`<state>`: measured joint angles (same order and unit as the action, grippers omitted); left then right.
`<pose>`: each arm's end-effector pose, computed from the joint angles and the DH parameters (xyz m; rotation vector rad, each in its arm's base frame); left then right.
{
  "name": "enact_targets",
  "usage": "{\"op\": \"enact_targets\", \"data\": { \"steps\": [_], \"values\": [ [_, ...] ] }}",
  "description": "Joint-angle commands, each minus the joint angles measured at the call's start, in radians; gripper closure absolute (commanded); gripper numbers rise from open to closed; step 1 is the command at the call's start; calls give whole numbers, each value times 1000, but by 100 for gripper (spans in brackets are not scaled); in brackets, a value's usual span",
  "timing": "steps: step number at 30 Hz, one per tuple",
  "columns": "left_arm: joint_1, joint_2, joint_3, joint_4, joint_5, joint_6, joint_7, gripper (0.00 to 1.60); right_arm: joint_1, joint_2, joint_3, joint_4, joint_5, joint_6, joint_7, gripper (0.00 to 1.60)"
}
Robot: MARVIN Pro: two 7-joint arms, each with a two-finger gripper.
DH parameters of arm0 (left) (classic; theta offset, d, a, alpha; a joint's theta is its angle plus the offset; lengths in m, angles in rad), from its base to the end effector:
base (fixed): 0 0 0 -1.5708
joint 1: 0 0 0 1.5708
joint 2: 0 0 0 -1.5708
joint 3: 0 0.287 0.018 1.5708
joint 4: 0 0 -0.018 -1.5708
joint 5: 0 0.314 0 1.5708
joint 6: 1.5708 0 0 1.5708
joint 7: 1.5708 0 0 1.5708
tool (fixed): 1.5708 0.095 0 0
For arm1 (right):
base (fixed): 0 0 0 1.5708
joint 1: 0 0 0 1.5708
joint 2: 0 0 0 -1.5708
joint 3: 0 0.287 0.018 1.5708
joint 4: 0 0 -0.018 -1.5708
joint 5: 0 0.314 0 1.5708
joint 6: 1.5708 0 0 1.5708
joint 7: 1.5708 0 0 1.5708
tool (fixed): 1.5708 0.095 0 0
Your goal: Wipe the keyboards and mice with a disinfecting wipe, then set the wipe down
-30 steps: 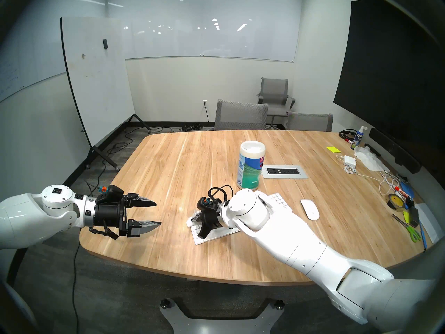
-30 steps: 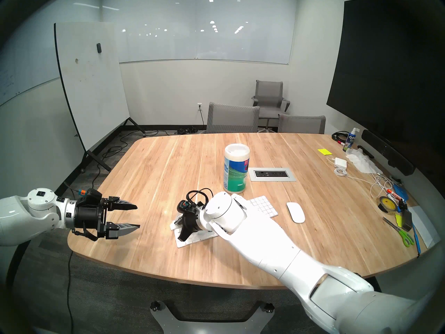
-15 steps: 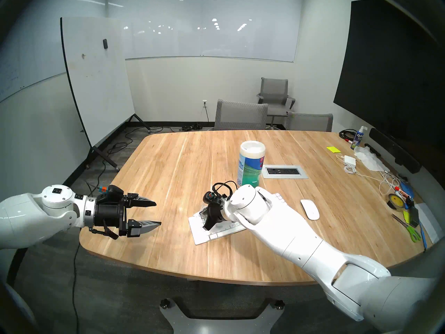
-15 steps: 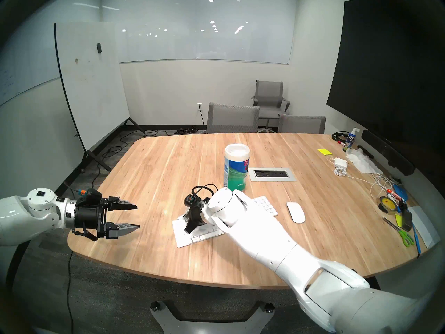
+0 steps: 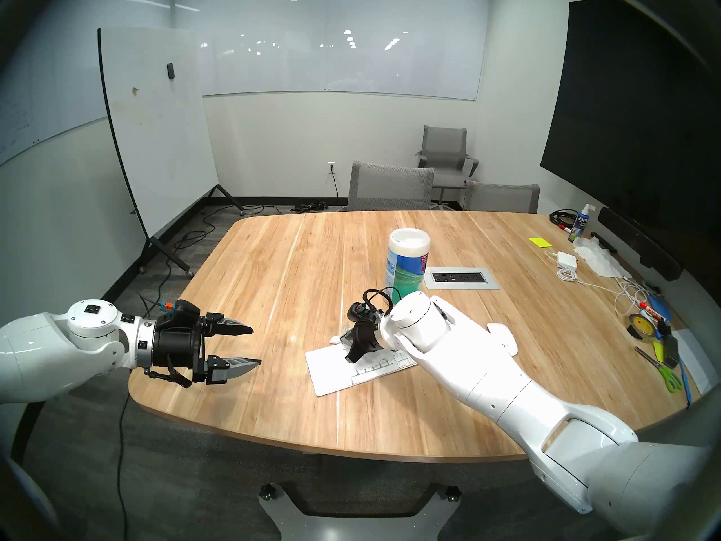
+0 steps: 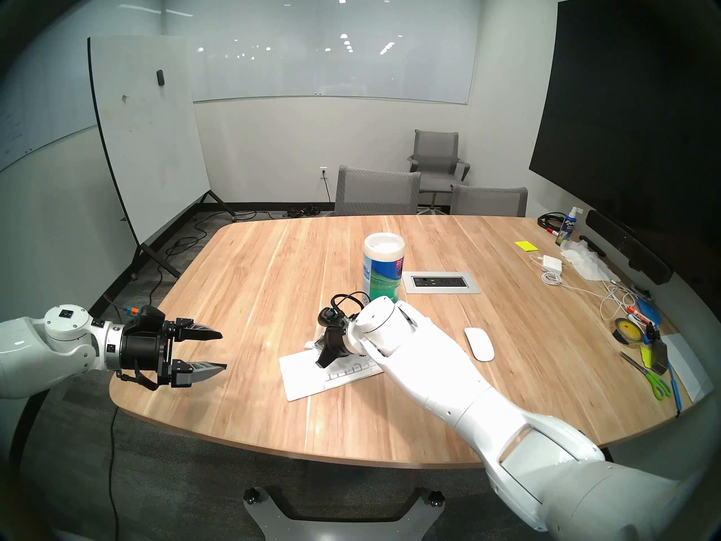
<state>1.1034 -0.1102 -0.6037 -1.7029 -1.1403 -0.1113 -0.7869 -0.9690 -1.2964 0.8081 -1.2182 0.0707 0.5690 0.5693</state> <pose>0.3400 0.1533 -0.2222 1.9255 -1.0845 1.1631 0.4827 0.1465 -0.3141 -2.2615 -1.3950 -1.0796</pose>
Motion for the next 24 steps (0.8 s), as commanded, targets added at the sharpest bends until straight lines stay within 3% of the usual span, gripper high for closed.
{"op": "enact_targets", "data": {
  "steps": [1,11,24],
  "values": [
    [-10,1,-10,-4,-4,-4,-1,0,27,29,28,-1,10,-18,20,160],
    [-10,1,-10,-4,-4,-4,-1,0,37,54,60,14,17,-33,40,160],
    [-11,1,-9,-4,-4,-4,-1,0,90,38,91,149,12,-83,38,160]
  ]
}}
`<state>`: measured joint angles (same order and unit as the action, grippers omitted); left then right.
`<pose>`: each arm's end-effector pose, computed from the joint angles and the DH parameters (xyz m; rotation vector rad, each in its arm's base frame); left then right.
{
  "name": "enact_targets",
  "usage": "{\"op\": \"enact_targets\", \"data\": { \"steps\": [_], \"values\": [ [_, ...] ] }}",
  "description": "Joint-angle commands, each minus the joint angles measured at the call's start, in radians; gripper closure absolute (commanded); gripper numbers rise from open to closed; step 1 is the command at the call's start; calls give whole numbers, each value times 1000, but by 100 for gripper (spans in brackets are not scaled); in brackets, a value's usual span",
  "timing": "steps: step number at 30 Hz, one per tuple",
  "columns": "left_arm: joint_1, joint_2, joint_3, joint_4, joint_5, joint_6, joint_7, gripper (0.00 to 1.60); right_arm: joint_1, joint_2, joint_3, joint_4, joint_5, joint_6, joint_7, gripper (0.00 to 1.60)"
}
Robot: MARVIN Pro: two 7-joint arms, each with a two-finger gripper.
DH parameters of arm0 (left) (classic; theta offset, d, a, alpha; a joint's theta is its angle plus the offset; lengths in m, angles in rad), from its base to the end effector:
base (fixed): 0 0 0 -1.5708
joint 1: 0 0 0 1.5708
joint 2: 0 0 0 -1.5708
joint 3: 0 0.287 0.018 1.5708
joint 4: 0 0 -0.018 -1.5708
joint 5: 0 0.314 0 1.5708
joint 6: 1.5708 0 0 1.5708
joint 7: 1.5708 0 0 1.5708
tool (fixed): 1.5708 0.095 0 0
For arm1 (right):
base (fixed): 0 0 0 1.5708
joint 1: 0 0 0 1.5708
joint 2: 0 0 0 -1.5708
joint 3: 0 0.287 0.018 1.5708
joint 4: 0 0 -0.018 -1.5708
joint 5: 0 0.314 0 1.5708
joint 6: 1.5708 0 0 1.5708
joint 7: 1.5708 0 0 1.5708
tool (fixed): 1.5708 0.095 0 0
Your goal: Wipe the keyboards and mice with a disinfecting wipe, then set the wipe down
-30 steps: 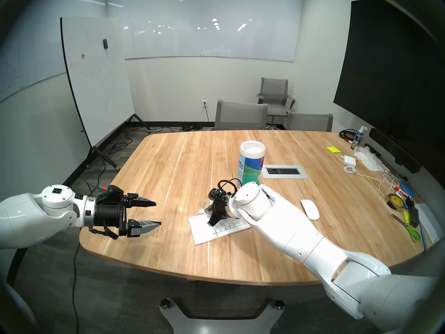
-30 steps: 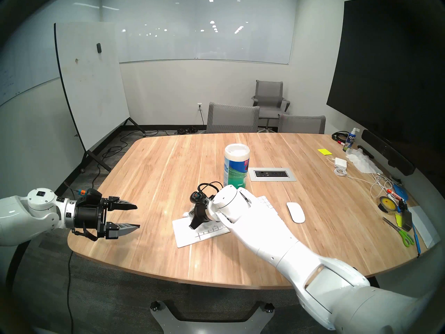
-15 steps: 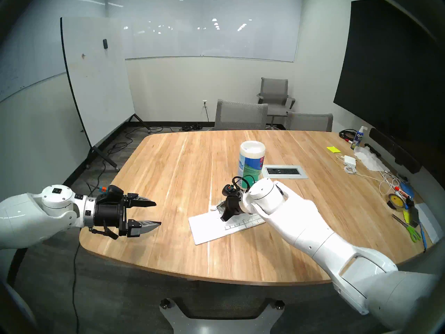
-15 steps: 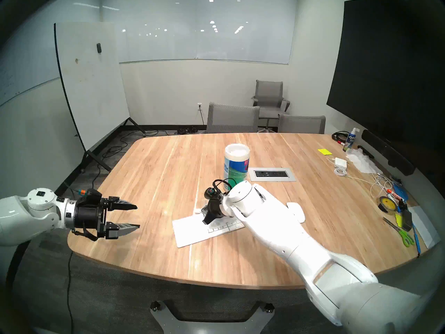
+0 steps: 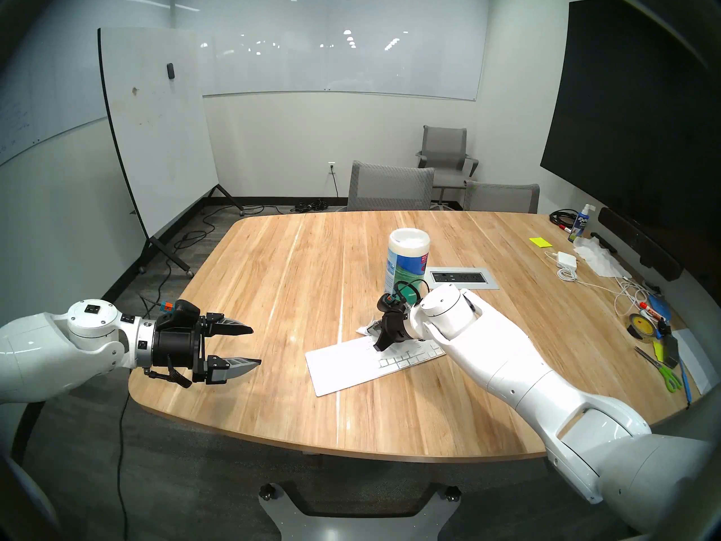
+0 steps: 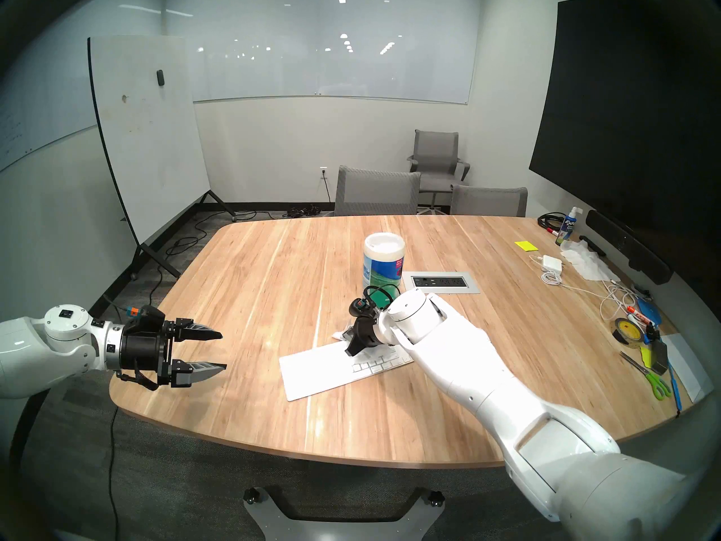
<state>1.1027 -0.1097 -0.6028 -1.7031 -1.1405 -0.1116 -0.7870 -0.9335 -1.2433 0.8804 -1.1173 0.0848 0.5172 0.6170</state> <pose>0.3399 0.1534 -0.2221 1.9255 -1.0847 1.1630 0.5116 0.0853 -0.3149 -2.3401 -1.3013 -1.0900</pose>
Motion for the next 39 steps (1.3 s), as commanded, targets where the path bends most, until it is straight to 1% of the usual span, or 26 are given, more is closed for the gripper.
{"op": "enact_targets", "data": {
  "steps": [1,2,6,18,24,29,39],
  "values": [
    [-10,1,-10,-4,-4,-4,-1,0,62,-20,22,67,-3,-37,-13,160],
    [-10,1,-10,-4,-4,-4,-1,0,74,-25,27,96,-4,-46,-14,160],
    [-10,1,-10,-4,-4,-4,-1,0,96,-31,35,144,-3,-68,-11,160],
    [-11,1,-9,-4,-4,-4,-1,0,135,-23,52,207,1,-101,7,160],
    [-11,1,-9,-4,-4,-4,-1,0,146,-6,61,221,1,-112,29,160],
    [-11,1,-9,-4,-4,-4,-1,0,151,23,67,215,-1,-114,52,160],
    [-11,1,-8,-4,-4,-4,-1,0,142,86,79,167,-4,-107,92,160]
  ]
}}
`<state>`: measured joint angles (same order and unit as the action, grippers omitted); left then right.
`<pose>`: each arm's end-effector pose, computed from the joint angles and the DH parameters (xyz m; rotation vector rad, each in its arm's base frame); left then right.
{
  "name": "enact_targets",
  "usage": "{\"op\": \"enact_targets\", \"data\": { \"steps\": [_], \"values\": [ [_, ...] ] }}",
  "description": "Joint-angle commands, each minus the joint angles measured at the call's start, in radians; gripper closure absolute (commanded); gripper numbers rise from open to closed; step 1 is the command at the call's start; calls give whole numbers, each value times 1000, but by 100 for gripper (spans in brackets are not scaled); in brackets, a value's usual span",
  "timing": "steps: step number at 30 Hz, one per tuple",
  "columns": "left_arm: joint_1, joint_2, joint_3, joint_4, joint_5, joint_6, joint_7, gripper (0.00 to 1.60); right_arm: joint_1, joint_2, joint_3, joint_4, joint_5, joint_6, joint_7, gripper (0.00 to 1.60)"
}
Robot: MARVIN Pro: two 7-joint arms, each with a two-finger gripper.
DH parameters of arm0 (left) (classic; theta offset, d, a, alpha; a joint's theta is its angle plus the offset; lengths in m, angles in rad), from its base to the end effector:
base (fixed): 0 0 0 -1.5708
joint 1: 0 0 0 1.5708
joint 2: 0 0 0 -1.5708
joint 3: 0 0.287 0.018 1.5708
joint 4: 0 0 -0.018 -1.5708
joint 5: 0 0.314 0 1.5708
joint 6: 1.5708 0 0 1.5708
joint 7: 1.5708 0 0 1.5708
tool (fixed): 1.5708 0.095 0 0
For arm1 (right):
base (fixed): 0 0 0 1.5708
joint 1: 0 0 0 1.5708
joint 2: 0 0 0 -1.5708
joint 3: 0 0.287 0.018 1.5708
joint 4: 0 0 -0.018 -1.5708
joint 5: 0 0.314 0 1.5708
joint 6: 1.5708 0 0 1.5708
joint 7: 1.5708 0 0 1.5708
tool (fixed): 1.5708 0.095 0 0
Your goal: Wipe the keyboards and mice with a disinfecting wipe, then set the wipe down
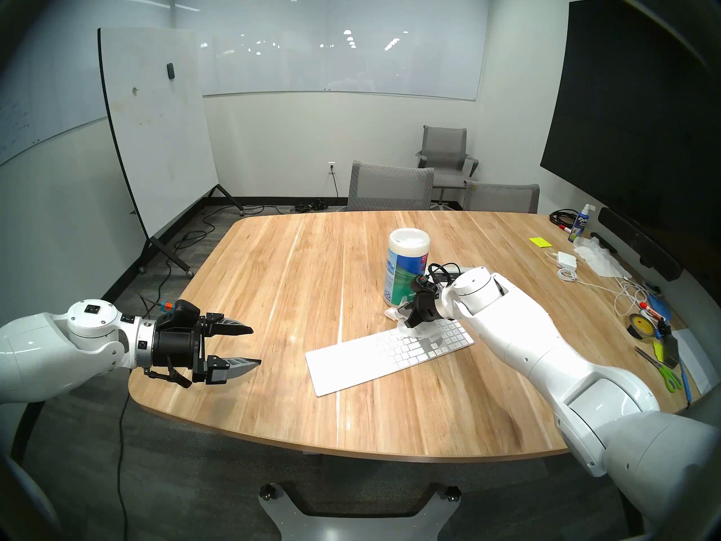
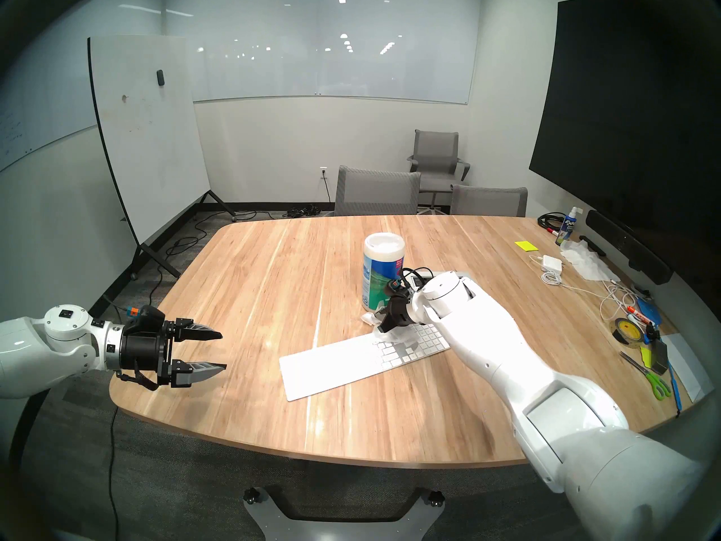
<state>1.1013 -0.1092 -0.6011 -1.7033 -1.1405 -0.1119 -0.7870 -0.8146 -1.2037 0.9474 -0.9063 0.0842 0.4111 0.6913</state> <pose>0.3398 0.1534 -0.2221 1.9256 -1.0851 1.1628 0.5559 0.0075 -0.2972 -2.4108 -1.2098 -1.1491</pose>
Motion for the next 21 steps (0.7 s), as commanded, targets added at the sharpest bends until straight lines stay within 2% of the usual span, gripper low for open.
{"op": "enact_targets", "data": {
  "steps": [1,21],
  "values": [
    [-10,0,-10,-4,-4,-3,-1,0,23,52,13,-47,-4,-1,21,160],
    [-11,0,-9,-4,-4,-4,-1,0,26,122,21,-28,-38,-26,71,160]
  ]
}}
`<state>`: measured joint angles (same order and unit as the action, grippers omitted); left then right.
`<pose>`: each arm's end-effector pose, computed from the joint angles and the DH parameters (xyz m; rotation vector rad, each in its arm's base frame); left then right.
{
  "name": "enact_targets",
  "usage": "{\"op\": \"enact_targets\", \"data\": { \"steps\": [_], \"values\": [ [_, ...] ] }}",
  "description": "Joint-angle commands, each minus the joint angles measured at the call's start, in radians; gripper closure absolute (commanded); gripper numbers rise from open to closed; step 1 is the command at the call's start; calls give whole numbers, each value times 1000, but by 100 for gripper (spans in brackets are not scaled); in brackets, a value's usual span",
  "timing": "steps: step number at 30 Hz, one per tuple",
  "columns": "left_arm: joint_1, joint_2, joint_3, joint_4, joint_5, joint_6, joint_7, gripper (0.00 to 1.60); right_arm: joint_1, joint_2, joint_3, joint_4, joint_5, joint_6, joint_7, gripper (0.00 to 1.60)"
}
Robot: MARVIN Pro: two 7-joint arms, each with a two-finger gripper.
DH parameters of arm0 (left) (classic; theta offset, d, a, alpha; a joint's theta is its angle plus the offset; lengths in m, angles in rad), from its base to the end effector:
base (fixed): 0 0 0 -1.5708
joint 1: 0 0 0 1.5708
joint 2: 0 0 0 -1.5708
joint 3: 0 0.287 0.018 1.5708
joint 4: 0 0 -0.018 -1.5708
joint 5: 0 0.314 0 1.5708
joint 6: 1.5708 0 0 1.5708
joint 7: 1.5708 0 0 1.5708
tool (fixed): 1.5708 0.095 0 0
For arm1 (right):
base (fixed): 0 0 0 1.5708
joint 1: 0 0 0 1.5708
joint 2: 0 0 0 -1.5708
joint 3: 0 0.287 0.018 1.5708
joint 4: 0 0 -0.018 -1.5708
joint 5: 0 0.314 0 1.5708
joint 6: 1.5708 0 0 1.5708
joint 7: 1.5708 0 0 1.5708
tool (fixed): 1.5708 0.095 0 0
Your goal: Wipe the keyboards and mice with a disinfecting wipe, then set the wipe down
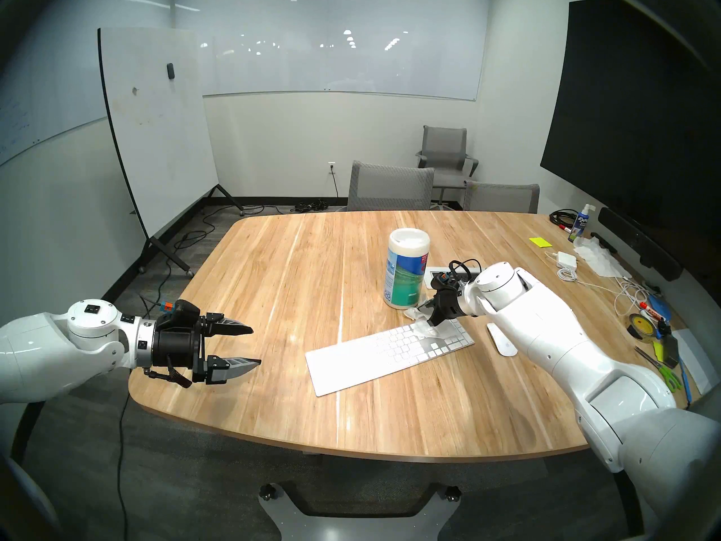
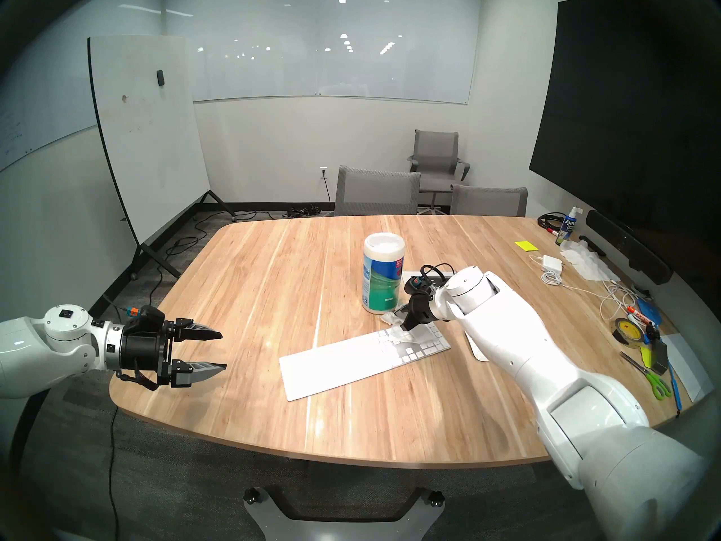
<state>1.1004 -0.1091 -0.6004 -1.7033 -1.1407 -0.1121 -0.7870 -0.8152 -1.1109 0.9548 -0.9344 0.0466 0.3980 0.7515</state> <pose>0.3399 0.1534 -0.2220 1.9254 -1.0851 1.1632 0.5525 -0.0399 -0.2884 -2.4577 -1.2746 -1.1286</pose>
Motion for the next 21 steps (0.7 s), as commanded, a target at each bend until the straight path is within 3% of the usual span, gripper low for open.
{"op": "enact_targets", "data": {
  "steps": [1,21],
  "values": [
    [-10,0,-10,-4,-4,-3,-1,0,29,32,16,5,-2,-17,14,160],
    [-11,0,-9,-4,-4,-3,-1,0,15,167,83,-47,17,-24,132,160]
  ]
}}
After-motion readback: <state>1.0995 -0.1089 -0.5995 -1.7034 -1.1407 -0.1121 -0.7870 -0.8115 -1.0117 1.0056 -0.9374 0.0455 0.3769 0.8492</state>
